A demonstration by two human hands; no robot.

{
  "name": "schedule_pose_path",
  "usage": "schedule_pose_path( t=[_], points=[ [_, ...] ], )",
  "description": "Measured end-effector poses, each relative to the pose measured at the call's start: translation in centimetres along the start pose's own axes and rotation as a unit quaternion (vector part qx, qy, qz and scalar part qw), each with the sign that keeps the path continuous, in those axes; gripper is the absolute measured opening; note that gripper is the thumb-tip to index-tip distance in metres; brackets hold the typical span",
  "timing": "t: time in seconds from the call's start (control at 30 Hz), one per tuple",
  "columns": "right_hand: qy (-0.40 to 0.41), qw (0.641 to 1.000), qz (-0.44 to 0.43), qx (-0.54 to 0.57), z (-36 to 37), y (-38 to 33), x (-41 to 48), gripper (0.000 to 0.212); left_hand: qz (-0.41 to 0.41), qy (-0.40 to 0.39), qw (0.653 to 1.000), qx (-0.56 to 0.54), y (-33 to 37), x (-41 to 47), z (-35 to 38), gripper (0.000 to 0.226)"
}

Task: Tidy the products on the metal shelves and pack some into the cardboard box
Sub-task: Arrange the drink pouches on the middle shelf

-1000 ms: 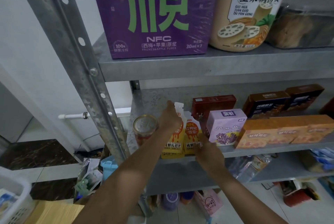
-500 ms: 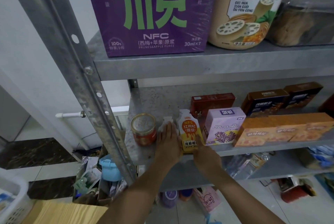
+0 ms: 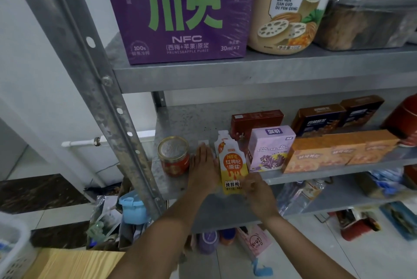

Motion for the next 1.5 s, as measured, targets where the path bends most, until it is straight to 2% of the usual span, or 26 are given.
schedule_pose_path(
  t=[0.03, 0.1, 0.17, 0.23, 0.27, 0.37, 0.43, 0.53, 0.57, 0.6, 0.67, 0.8, 0.9, 0.97, 1.07, 1.2, 1.3, 1.37, 1.43, 1.47, 1.5],
  points=[
    [-0.002, 0.991, 0.052, 0.122, 0.0, -0.2, -0.2, 0.032, 0.009, 0.014, 1.0, 0.004, 0.0, -0.2, -0.2, 0.062],
    [-0.024, 0.931, 0.161, 0.326, 0.1, -0.7, -0.4, 0.021, 0.029, 0.054, 0.998, 0.028, 0.1, -0.7, -0.5, 0.062],
    [-0.051, 0.881, 0.248, 0.399, -0.2, -1.6, -1.0, 0.012, 0.038, 0.088, 0.995, 0.008, 0.3, -1.1, -0.7, 0.057],
    [-0.08, 0.87, 0.272, 0.403, -0.4, -1.8, -1.4, 0.008, 0.021, 0.135, 0.982, -0.128, 0.7, -1.8, -1.4, 0.049],
    [-0.096, 0.873, 0.266, 0.398, -0.5, -1.9, -1.4, 0.008, 0.006, 0.151, 0.964, -0.219, 0.9, -2.1, -1.8, 0.048],
    [-0.113, 0.88, 0.222, 0.404, -1.2, -2.0, -1.8, 0.015, -0.054, 0.137, 0.892, -0.427, 1.7, -2.6, -3.2, 0.047],
    [-0.12, 0.881, 0.197, 0.413, -1.7, -2.3, -2.3, 0.018, -0.11, 0.053, 0.838, -0.532, 2.2, -2.1, -3.8, 0.048],
    [-0.142, 0.89, 0.162, 0.403, -2.0, -3.0, -2.9, 0.017, -0.118, -0.103, 0.708, -0.689, 2.6, -1.9, -4.7, 0.06],
    [-0.146, 0.898, 0.151, 0.388, -2.1, -3.2, -3.1, 0.018, -0.125, -0.139, 0.672, -0.717, 2.8, -2.2, -5.3, 0.059],
    [-0.15, 0.904, 0.14, 0.377, -2.3, -3.5, -3.3, 0.019, -0.122, -0.168, 0.651, -0.73, 3.1, -2.5, -5.9, 0.059],
    [-0.171, 0.898, 0.123, 0.386, -2.9, -4.2, -3.8, 0.026, -0.108, -0.19, 0.655, -0.723, 3.6, -2.7, -6.8, 0.052],
    [-0.26, 0.871, 0.118, 0.401, -3.2, -5.6, -4.9, 0.048, -0.104, -0.179, 0.685, -0.699, 4.9, -3.3, -8.4, 0.033],
    [-0.274, 0.859, 0.141, 0.41, -2.7, -5.8, -5.5, 0.039, -0.115, -0.17, 0.716, -0.667, 5.3, -3.5, -9.2, 0.032],
    [-0.278, 0.848, 0.152, 0.426, -2.4, -5.8, -5.7, 0.031, -0.124, -0.17, 0.726, -0.655, 5.2, -3.6, -9.9, 0.035],
    [-0.281, 0.838, 0.151, 0.443, -2.5, -6.1, -5.7, 0.035, -0.116, -0.178, 0.734, -0.645, 5.4, -3.6, -11.2, 0.036],
    [-0.295, 0.843, 0.124, 0.433, -3.2, -6.9, -5.8, 0.04, -0.115, -0.194, 0.723, -0.652, 5.7, -3.6, -11.8, 0.037],
    [-0.3, 0.85, 0.108, 0.418, -4.0, -7.2, -6.1, 0.031, -0.107, -0.223, 0.697, -0.673, 6.1, -4.3, -12.4, 0.021],
    [-0.296, 0.861, 0.096, 0.403, -4.5, -7.4, -6.3, 0.022, -0.103, -0.226, 0.684, -0.686, 6.2, -4.4, -12.3, 0.021],
    [-0.26, 0.884, 0.077, 0.382, -4.9, -7.4, -6.2, 0.019, -0.089, -0.193, 0.715, -0.666, 6.5, -4.5, -12.3, 0.031],
    [-0.225, 0.902, 0.058, 0.363, -5.0, -7.5, -6.0, 0.018, -0.076, -0.163, 0.743, -0.645, 6.7, -4.4, -12.4, 0.034],
    [-0.178, 0.927, 0.032, 0.33, -5.1, -7.6, -5.9, 0.017, -0.057, -0.122, 0.786, -0.604, 7.1, -4.4, -12.7, 0.033]
  ],
)
Point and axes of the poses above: each hand's wrist, its own x-axis towards the middle knuckle, its own z-axis out of the palm, y = z × x, the point moved 3 cm from there along x, towards the middle knuckle, and after that the axes turned 3 degrees about x, right-handed, at the moved point
